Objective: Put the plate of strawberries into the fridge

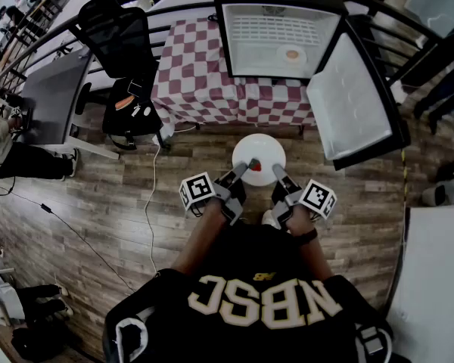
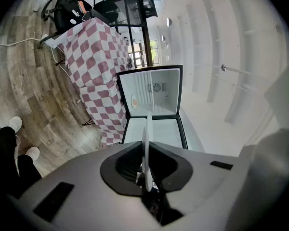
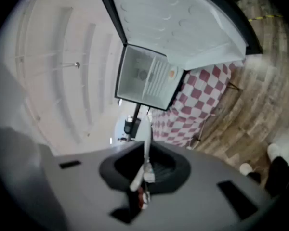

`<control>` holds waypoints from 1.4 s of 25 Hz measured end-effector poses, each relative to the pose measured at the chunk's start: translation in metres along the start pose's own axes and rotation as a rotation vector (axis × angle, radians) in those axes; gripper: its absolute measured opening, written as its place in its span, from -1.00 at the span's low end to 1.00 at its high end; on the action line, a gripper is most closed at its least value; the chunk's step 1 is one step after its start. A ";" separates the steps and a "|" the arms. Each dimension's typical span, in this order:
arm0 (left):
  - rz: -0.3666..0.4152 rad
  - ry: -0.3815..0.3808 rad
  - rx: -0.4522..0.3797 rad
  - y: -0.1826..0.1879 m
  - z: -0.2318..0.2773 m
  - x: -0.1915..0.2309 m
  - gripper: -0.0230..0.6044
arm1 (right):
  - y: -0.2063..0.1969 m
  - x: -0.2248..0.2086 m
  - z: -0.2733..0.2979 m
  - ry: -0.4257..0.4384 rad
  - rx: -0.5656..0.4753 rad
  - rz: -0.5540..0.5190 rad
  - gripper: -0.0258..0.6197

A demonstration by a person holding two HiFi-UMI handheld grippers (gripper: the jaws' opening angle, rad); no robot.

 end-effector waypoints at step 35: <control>-0.030 0.061 -0.016 -0.064 0.063 0.020 -0.80 | 0.027 -0.056 -0.067 0.076 0.016 0.138 -0.79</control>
Point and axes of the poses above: the fingertips, and each gripper's own axes: z forward along the fingers, x to its left, y out of its top, the point moved 3 cm from there along -z, backward along the fingers, and after that the axes turned 12 degrees about x, right-handed, at the moved point
